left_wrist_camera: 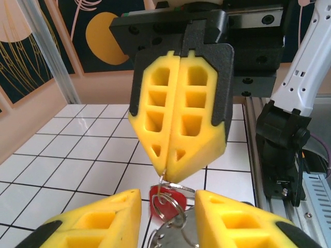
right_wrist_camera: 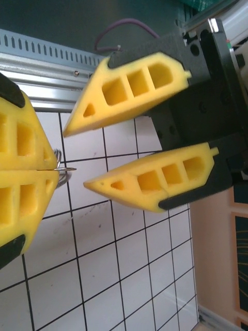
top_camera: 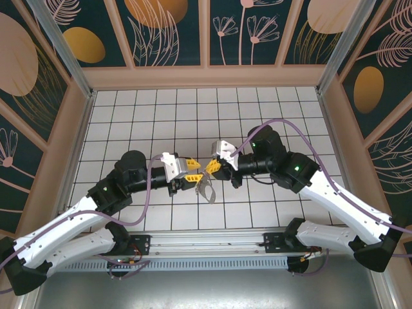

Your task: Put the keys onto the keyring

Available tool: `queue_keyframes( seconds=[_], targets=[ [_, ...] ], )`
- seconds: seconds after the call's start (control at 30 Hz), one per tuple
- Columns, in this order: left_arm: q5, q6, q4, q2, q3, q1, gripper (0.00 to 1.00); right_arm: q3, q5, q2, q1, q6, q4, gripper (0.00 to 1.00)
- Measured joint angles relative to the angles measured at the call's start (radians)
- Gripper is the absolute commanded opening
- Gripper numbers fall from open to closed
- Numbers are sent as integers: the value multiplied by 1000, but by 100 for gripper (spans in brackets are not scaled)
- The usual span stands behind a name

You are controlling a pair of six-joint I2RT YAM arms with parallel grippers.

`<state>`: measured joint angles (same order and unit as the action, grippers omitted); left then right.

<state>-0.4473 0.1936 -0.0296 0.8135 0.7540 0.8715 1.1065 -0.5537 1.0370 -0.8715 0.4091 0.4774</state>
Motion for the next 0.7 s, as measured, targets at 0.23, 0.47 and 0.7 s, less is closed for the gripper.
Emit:
queue_keyframes(
  seconds=[0.23,0.47,0.7],
  targets=[
    [92,-48,14,-47,-60,0,44,11,81,43,26,0,1,0],
    [343,-122,35,-54,-131,0,54,24,198,163,56,-8,-3,0],
    [567,-237,89,-38,-212,0,98,101,259,362,98,-44,-40,0]
  ],
)
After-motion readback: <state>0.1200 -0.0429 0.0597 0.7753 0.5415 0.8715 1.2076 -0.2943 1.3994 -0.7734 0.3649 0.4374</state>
